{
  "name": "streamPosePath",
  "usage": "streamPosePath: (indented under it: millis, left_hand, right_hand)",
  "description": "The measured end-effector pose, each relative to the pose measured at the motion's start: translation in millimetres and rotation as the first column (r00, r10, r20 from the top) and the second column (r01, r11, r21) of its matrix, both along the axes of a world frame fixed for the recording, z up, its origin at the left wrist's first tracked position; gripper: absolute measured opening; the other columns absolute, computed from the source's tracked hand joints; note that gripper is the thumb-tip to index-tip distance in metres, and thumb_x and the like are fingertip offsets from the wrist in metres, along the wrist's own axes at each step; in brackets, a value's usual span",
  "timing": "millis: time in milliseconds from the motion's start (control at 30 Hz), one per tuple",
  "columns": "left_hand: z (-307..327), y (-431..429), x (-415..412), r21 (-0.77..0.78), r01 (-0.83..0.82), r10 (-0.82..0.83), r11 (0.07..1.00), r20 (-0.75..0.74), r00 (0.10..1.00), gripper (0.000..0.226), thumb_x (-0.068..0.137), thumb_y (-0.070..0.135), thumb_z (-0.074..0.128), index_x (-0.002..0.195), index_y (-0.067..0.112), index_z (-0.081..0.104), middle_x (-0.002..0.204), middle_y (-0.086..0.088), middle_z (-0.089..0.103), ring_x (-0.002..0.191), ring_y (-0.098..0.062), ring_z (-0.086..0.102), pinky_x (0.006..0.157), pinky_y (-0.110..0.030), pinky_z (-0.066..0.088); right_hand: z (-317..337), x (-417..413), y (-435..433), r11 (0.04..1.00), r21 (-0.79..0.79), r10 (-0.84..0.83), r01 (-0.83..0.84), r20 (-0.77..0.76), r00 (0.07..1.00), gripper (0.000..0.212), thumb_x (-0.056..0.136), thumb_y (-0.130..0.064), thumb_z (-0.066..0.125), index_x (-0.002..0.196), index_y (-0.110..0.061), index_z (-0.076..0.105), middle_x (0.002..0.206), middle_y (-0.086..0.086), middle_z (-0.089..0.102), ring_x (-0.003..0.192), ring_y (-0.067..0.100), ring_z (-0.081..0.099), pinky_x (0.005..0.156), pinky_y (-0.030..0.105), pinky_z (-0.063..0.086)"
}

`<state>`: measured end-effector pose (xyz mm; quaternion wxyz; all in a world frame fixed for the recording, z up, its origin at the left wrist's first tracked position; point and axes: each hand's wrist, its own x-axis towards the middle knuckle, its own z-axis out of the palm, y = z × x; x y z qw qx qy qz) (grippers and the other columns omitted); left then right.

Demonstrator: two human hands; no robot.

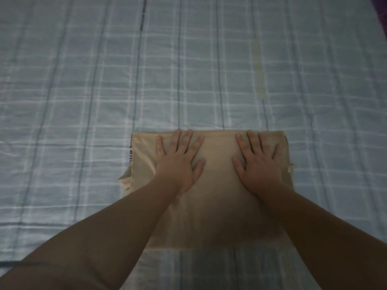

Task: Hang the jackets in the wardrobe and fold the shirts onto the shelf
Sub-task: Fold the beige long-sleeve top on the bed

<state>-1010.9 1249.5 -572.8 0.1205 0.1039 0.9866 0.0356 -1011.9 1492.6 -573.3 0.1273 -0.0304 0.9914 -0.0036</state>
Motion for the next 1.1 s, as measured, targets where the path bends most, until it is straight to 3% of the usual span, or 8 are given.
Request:
streamPosePath:
  millis: [167, 300, 467, 567, 667, 967, 1100]
  left_hand:
    - [-3, 6, -5, -0.024, -0.032, 0.033, 0.999, 0.047, 0.998, 0.068, 0.093, 0.067, 0.011, 0.154, 0.043, -0.002, 0.165, 0.008, -0.004, 0.151, -0.025, -0.013, 0.109, -0.072, -0.006]
    - [10, -3, 5, 0.055, -0.007, 0.005, 0.998, 0.045, 0.999, 0.063, 0.097, 0.059, 0.021, 0.155, 0.04, 0.008, 0.166, 0.002, 0.002, 0.152, -0.024, -0.009, 0.113, -0.069, -0.001]
    - [38, -28, 87, 0.12, -0.025, 0.03, 0.992, -0.043, 0.999, 0.062, 0.097, 0.046, 0.037, 0.155, 0.028, 0.025, 0.164, -0.009, 0.015, 0.152, -0.03, 0.005, 0.119, -0.058, 0.007]
    - [34, -45, 142, 0.084, -0.034, 0.037, 0.996, -0.039, 0.999, 0.062, 0.095, 0.043, 0.041, 0.153, 0.022, 0.034, 0.16, -0.014, 0.027, 0.149, -0.035, 0.018, 0.118, -0.059, 0.013]
    - [17, -63, 175, 0.064, -0.019, 0.021, 0.998, -0.028, 0.999, 0.06, 0.097, 0.041, 0.041, 0.153, 0.018, 0.034, 0.159, -0.017, 0.028, 0.149, -0.036, 0.02, 0.116, -0.06, 0.02]
    - [-10, -68, 178, 0.086, -0.024, 0.034, 0.996, -0.118, 0.992, 0.061, 0.092, 0.039, 0.042, 0.149, 0.018, 0.042, 0.156, -0.016, 0.035, 0.147, -0.038, 0.025, 0.117, -0.059, 0.02]
    - [0, -67, 177, 0.077, -0.023, 0.029, 0.997, -0.07, 0.997, 0.061, 0.093, 0.039, 0.042, 0.15, 0.018, 0.041, 0.157, -0.016, 0.033, 0.147, -0.038, 0.023, 0.117, -0.059, 0.02]
  right_hand:
    - [-1, -5, -2, 1.0, -0.014, -0.02, 0.021, 0.032, 0.999, 0.067, 0.093, -0.061, 0.027, 0.154, -0.041, 0.008, 0.165, -0.002, 0.008, 0.152, 0.027, 0.005, 0.114, 0.068, 0.005]
    - [15, -1, -2, 0.999, -0.028, -0.025, 0.027, 0.045, 0.999, 0.064, 0.096, -0.057, 0.024, 0.155, -0.038, 0.008, 0.166, 0.0, 0.004, 0.152, 0.027, 0.004, 0.116, 0.066, 0.003]
    - [40, 69, 12, 0.993, -0.114, -0.001, -0.016, -0.145, 0.989, 0.059, 0.099, -0.038, 0.037, 0.155, -0.023, 0.025, 0.163, 0.009, 0.018, 0.151, 0.029, 0.011, 0.121, 0.055, 0.005]
    - [31, 123, 28, 0.991, -0.128, 0.019, -0.035, -0.126, 0.992, 0.059, 0.097, -0.037, 0.04, 0.152, -0.018, 0.034, 0.16, 0.013, 0.026, 0.149, 0.032, 0.02, 0.12, 0.053, 0.012]
    - [16, 153, 43, 0.99, -0.137, 0.003, -0.013, -0.072, 0.997, 0.061, 0.097, -0.036, 0.039, 0.154, -0.017, 0.029, 0.161, 0.012, 0.024, 0.15, 0.032, 0.018, 0.119, 0.054, 0.018]
    - [-5, 151, 44, 0.973, -0.229, -0.024, -0.011, -0.147, 0.989, 0.063, 0.091, -0.028, 0.043, 0.152, -0.011, 0.035, 0.158, 0.016, 0.029, 0.146, 0.038, 0.023, 0.119, 0.051, 0.022]
    - [2, 150, 43, 0.978, -0.21, -0.015, -0.011, -0.12, 0.993, 0.064, 0.09, -0.029, 0.043, 0.151, -0.01, 0.036, 0.157, 0.018, 0.032, 0.144, 0.04, 0.026, 0.117, 0.052, 0.024]
